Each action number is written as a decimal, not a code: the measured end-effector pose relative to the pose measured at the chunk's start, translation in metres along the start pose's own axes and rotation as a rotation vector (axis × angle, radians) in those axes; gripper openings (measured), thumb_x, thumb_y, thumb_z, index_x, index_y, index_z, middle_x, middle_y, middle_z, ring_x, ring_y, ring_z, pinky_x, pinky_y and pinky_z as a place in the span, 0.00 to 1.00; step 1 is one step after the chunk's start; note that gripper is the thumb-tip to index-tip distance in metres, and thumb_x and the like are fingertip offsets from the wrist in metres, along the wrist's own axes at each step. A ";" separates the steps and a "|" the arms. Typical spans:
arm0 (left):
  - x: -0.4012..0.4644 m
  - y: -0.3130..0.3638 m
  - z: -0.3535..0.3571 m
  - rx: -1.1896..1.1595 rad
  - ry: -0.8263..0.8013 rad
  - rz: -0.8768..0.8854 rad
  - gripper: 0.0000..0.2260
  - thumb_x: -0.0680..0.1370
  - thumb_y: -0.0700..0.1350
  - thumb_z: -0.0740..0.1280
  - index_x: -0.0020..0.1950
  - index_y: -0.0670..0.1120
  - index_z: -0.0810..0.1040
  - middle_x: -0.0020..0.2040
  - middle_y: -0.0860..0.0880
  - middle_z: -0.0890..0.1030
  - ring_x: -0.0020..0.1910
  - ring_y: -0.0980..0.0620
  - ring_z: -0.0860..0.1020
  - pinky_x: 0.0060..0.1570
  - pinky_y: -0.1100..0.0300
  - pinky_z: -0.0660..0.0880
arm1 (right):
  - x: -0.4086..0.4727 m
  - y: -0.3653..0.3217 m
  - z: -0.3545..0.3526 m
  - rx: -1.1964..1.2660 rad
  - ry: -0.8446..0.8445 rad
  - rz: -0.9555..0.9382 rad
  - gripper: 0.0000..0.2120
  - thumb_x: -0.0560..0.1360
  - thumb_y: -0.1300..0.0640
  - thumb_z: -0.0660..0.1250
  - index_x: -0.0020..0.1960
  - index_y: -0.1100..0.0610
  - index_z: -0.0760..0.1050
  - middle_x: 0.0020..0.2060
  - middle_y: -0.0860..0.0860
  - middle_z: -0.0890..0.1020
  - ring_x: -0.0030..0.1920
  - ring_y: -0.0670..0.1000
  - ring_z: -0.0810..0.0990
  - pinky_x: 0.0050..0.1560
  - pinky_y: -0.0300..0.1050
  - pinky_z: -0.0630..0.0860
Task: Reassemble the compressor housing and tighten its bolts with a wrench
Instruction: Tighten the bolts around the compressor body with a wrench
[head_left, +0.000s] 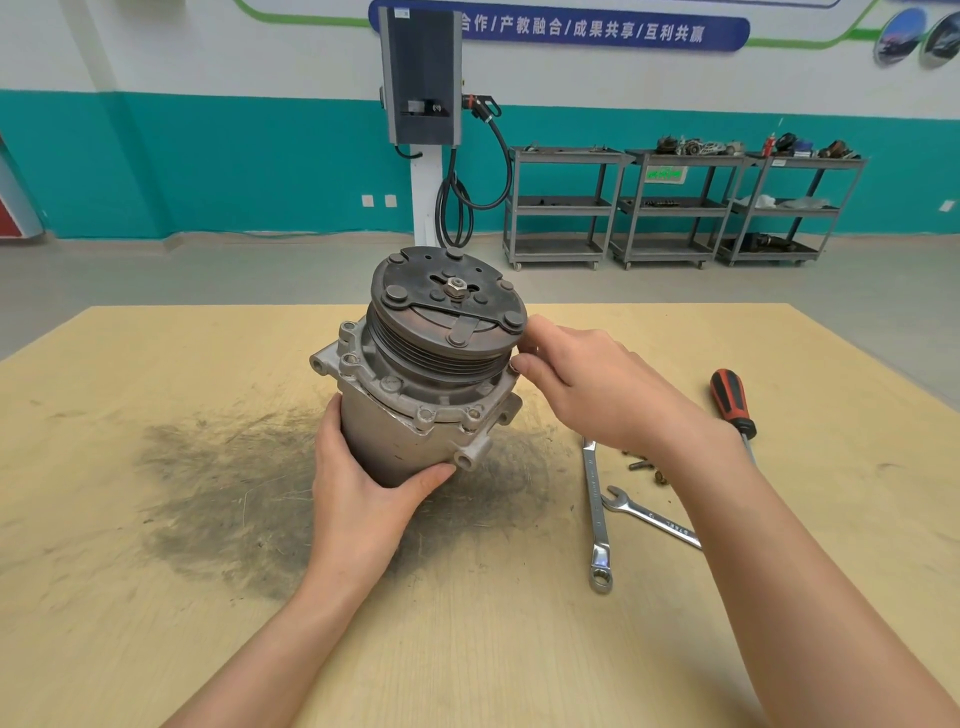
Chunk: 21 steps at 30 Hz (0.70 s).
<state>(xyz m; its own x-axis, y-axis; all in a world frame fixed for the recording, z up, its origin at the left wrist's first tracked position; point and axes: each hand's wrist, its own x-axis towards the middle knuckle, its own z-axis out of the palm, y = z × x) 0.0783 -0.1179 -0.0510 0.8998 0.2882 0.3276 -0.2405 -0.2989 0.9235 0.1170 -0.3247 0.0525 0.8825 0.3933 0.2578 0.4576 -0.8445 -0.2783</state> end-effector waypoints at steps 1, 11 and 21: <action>0.000 0.000 0.000 -0.001 0.000 -0.002 0.50 0.61 0.45 0.83 0.77 0.50 0.60 0.72 0.53 0.69 0.71 0.55 0.67 0.73 0.49 0.65 | 0.000 0.000 0.000 0.007 -0.003 -0.004 0.11 0.82 0.47 0.51 0.59 0.50 0.66 0.52 0.49 0.79 0.50 0.57 0.77 0.49 0.57 0.75; 0.001 -0.001 0.000 0.012 0.006 0.002 0.51 0.61 0.46 0.83 0.77 0.50 0.59 0.73 0.53 0.68 0.71 0.55 0.67 0.73 0.50 0.64 | 0.001 -0.005 0.004 -0.026 0.026 0.018 0.16 0.82 0.45 0.48 0.59 0.51 0.70 0.49 0.50 0.79 0.49 0.56 0.77 0.48 0.55 0.76; 0.000 -0.001 0.000 0.017 0.005 0.008 0.51 0.61 0.46 0.83 0.77 0.51 0.59 0.72 0.54 0.68 0.71 0.56 0.67 0.73 0.50 0.65 | 0.000 -0.004 0.003 -0.001 -0.022 -0.010 0.12 0.82 0.47 0.48 0.61 0.49 0.66 0.54 0.51 0.79 0.51 0.58 0.77 0.50 0.57 0.75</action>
<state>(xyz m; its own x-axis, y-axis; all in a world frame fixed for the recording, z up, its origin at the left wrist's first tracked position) 0.0787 -0.1171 -0.0516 0.8959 0.2903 0.3363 -0.2417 -0.3168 0.9172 0.1157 -0.3203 0.0513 0.8801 0.4093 0.2405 0.4661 -0.8410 -0.2748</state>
